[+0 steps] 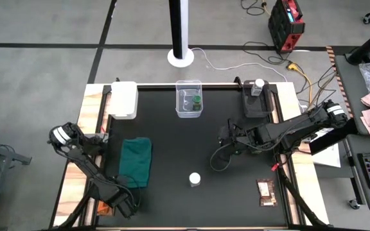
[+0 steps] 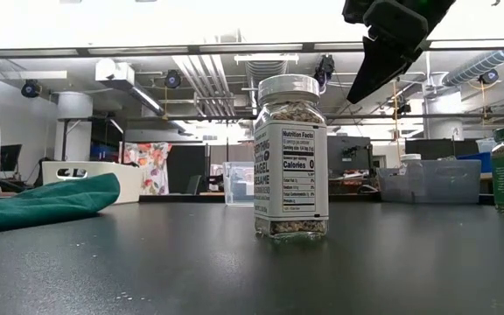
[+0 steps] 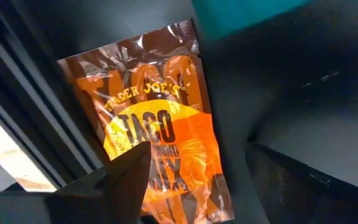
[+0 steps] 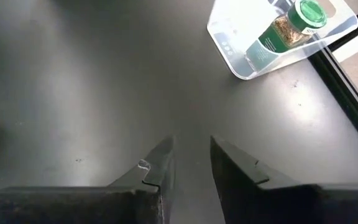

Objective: Sort spices by type
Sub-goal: Put the left orange seasoning pack into the white bin

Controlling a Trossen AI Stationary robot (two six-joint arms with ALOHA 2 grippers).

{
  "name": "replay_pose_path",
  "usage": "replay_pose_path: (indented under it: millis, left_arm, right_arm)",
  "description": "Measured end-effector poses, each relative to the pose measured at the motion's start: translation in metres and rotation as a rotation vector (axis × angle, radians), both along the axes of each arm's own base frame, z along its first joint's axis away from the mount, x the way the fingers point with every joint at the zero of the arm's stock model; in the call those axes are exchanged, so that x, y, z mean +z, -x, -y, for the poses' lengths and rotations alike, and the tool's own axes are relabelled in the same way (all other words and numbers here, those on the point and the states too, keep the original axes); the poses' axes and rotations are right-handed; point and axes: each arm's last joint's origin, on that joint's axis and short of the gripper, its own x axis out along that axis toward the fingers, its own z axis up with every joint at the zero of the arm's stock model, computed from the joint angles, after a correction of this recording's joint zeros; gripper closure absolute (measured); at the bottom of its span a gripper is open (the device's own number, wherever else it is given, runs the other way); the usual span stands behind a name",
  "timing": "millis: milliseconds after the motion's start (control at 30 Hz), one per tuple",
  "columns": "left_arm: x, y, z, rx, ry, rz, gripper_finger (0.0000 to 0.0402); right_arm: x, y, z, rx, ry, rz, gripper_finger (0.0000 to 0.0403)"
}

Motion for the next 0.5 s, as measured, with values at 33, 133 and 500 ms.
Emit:
replay_pose_path:
  millis: [33,133,500]
  left_arm:
    - [-0.0010,0.0004,-0.0004,0.000,0.005,0.001,0.0157]
    - [-0.0029,0.0012,-0.0014,-0.001,0.013,-0.002,0.0169]
    - [-0.0070,0.0075,-0.0019,-0.023,0.007,-0.012,0.0249]
  right_arm:
    - [-0.0001,0.0000,0.0000,0.000,0.000,0.000,0.0307]
    - [-0.0004,0.0001,0.0000,0.000,0.000,-0.001,0.0302]
    - [-0.0003,-0.0002,0.0001,0.004,0.003,0.001,0.0316]
